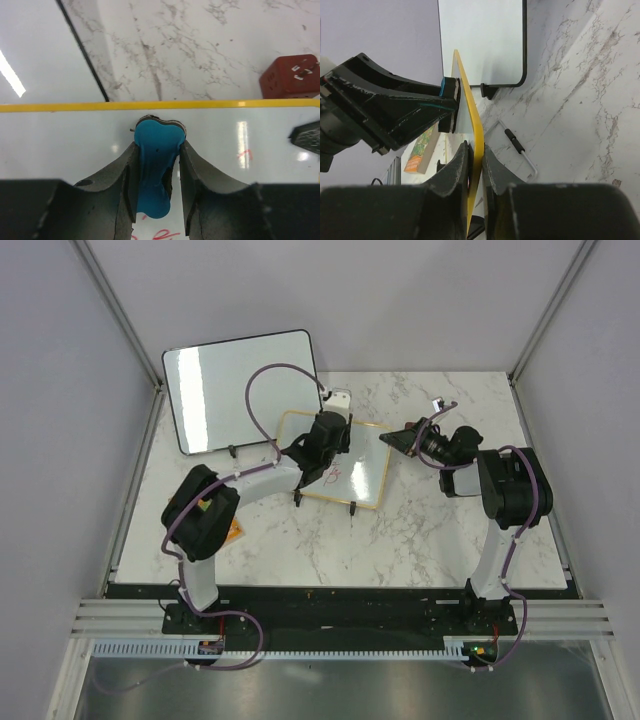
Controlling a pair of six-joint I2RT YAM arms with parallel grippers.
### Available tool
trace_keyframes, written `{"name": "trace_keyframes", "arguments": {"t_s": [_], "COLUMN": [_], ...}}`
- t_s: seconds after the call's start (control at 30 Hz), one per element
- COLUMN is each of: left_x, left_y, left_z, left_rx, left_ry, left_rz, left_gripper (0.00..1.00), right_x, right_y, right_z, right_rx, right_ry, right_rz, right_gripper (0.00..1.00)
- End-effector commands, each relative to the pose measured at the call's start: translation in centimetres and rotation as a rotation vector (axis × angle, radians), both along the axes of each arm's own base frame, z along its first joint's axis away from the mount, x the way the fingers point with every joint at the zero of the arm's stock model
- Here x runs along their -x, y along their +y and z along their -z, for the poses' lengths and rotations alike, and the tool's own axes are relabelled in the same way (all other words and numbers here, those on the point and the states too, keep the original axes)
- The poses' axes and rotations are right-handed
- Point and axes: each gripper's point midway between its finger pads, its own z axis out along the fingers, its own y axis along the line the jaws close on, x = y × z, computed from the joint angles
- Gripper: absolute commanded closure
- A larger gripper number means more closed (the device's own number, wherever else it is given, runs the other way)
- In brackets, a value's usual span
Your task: Erase the whiteboard
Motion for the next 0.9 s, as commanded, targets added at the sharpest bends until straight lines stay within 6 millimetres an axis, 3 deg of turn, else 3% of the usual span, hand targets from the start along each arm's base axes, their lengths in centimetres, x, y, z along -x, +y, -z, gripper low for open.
{"name": "trace_keyframes", "arguments": {"t_s": [0.0, 0.13, 0.17, 0.3, 0.4, 0.5, 0.87], "left_x": [1.9, 2.9, 2.6, 3.3, 3.9, 4.7, 6.7], "left_y": [-5.9, -8.8, -9.4, -11.0, -10.8, -9.8, -3.2], "left_z": [3.3, 4.1, 3.3, 4.1, 5.1, 6.1, 8.5], "left_rx": [-0.032, -0.075, -0.077, -0.113, -0.14, -0.16, -0.138], "left_ry": [0.083, 0.106, 0.09, 0.102, 0.121, 0.141, 0.188], "left_rz": [0.193, 0.25, 0.255, 0.289, 0.291, 0.271, 0.039], "left_gripper": [0.98, 0.98, 0.98, 0.98, 0.98, 0.98, 0.98], "right_x": [0.5, 0.4, 0.4, 0.4, 0.4, 0.4, 0.5], "right_y": [0.2, 0.2, 0.2, 0.2, 0.1, 0.1, 0.1], "right_z": [-2.3, -2.2, -2.3, -2.3, -2.2, -2.2, -2.5], "right_rx": [0.044, 0.043, 0.042, 0.044, 0.044, 0.045, 0.045], "right_ry": [-0.172, -0.167, -0.169, -0.173, -0.172, -0.17, -0.18], "right_rz": [-0.027, -0.028, -0.028, -0.028, -0.025, -0.024, -0.022], "right_gripper": [1.0, 1.0, 1.0, 1.0, 1.0, 1.0, 1.0]}}
